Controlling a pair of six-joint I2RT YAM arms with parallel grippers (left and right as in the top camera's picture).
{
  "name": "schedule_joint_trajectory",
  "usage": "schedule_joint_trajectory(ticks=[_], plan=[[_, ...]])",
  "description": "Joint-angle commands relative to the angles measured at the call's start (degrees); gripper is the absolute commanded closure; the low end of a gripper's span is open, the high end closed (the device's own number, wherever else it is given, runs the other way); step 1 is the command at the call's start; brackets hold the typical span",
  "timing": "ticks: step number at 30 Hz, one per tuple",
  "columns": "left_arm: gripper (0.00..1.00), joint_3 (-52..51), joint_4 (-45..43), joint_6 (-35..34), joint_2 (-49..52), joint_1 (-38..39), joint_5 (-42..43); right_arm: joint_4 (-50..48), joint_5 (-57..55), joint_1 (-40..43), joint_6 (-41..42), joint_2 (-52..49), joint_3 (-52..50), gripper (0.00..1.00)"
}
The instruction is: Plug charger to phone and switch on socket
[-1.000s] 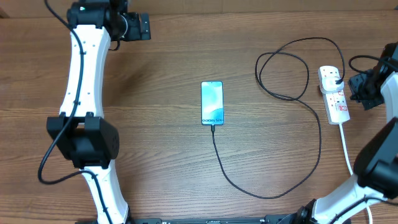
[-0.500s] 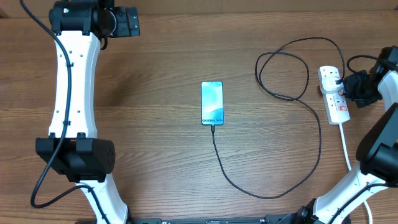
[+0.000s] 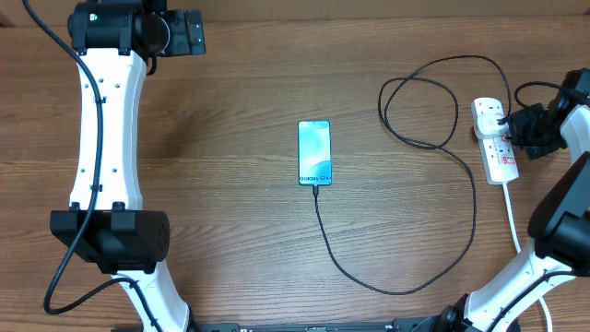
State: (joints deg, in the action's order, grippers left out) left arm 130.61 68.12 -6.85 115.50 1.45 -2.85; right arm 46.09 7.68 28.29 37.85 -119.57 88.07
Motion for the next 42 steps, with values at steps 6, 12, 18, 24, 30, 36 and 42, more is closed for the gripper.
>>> schedule_joint_trajectory(ticks=[6,12,18,24,30,36,42], plan=[[0.0,1.5,2.0,1.1,-1.7,0.1,-1.7,0.1,3.6,-4.2,-1.4,-4.5,1.6,0.96],[0.0,1.5,3.0,1.1,-1.7,0.1,-2.7,0.3,3.7,-7.8,-3.6,-4.7,1.6,0.96],[0.0,1.5,4.3,1.1,-1.7,0.1,-2.7,0.9,6.8,-10.0,-3.6,-4.7,1.6,0.96],[0.01,1.5,5.7,1.1,-1.8,0.1,-3.2,1.1,7.7,-10.7,-3.6,-4.7,1.6,0.96],[0.0,1.5,6.2,1.1,-2.3,0.1,-3.3,1.9,8.5,-10.7,-3.6,-4.7,1.6,0.96],[0.0,1.5,6.5,1.1,-3.1,0.1,-3.3,2.8,8.5,-10.7,-3.6,-4.7,1.6,0.96],[0.0,1.5,7.1,1.1,-4.4,0.1,-3.3,3.3,6.2,-10.7,-3.7,-4.7,1.6,0.96]])
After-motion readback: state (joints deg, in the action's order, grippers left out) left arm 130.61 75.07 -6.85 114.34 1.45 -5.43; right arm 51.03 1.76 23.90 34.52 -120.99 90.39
